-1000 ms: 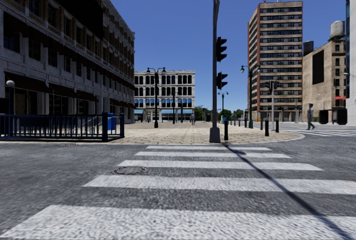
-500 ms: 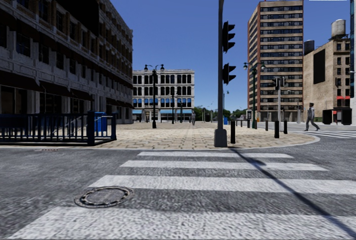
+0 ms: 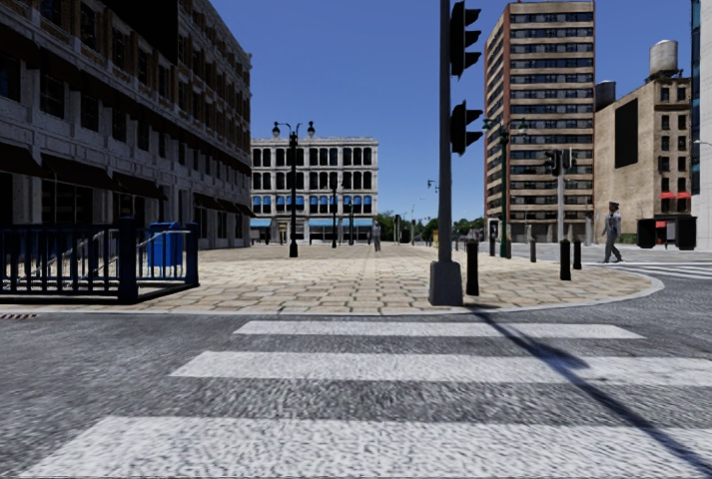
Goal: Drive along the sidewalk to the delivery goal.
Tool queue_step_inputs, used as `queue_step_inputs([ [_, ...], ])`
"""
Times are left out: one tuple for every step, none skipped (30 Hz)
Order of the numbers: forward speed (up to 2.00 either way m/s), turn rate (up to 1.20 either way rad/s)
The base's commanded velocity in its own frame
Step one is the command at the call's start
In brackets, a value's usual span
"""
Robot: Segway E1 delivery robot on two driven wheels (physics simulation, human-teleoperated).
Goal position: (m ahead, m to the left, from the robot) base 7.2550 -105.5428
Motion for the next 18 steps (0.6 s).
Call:
queue_step_inputs([
  [2.00, 0.00],
  [2.00, 0.00],
  [2.00, 0.00],
  [2.00, 0.00],
  [2.00, 0.00],
  [2.00, 0.00],
  [2.00, 0.00],
  [2.00, 0.00],
  [2.00, 0.04],
  [2.00, 0.04],
  [2.00, 0.20],
  [2.00, 0.27],
  [2.00, 0.28],
  [2.00, 0.28],
  [2.00, 0.14],
  [2.00, 0.00],
  [2.00, 0.00],
  [2.00, 0.00],
])
